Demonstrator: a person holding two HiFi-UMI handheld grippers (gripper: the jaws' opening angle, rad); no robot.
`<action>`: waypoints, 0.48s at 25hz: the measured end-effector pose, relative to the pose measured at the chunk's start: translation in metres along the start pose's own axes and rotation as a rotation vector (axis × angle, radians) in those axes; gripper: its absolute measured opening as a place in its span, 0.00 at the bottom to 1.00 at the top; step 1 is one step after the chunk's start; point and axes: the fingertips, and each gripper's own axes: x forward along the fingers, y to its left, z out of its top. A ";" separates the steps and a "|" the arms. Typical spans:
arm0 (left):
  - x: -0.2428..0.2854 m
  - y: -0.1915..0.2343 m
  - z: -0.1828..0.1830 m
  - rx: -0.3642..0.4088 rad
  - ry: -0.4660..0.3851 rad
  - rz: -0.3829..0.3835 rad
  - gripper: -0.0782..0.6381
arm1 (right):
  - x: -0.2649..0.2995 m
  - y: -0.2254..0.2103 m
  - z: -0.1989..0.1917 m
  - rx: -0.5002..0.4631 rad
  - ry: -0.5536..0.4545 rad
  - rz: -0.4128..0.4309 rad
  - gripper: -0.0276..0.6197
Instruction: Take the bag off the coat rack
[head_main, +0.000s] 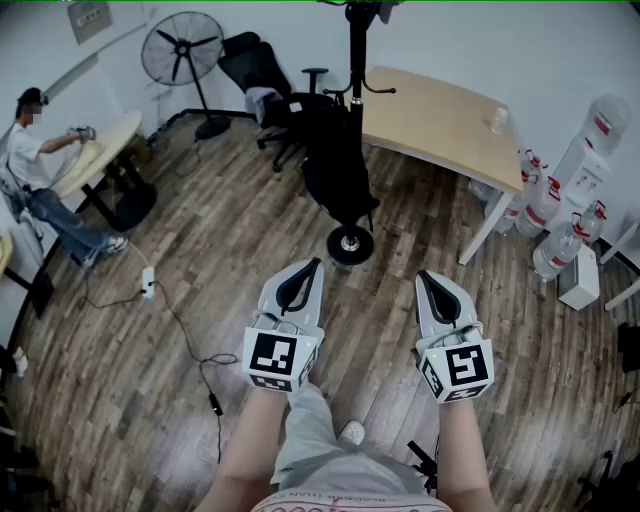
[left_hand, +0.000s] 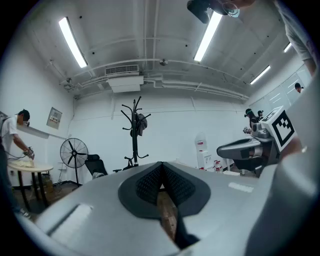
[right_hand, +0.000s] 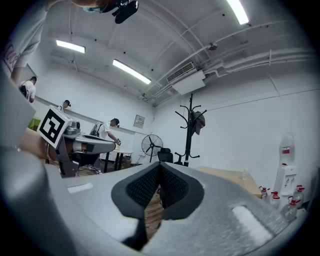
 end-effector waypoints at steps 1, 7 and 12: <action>-0.001 -0.001 0.002 0.000 0.000 0.004 0.13 | -0.002 0.000 0.001 -0.002 0.000 0.003 0.05; -0.003 0.000 0.014 0.004 -0.013 0.019 0.13 | -0.004 0.006 0.008 -0.030 -0.005 0.014 0.05; 0.002 0.012 0.024 0.016 -0.029 0.031 0.13 | 0.009 0.007 0.021 -0.035 -0.050 0.027 0.05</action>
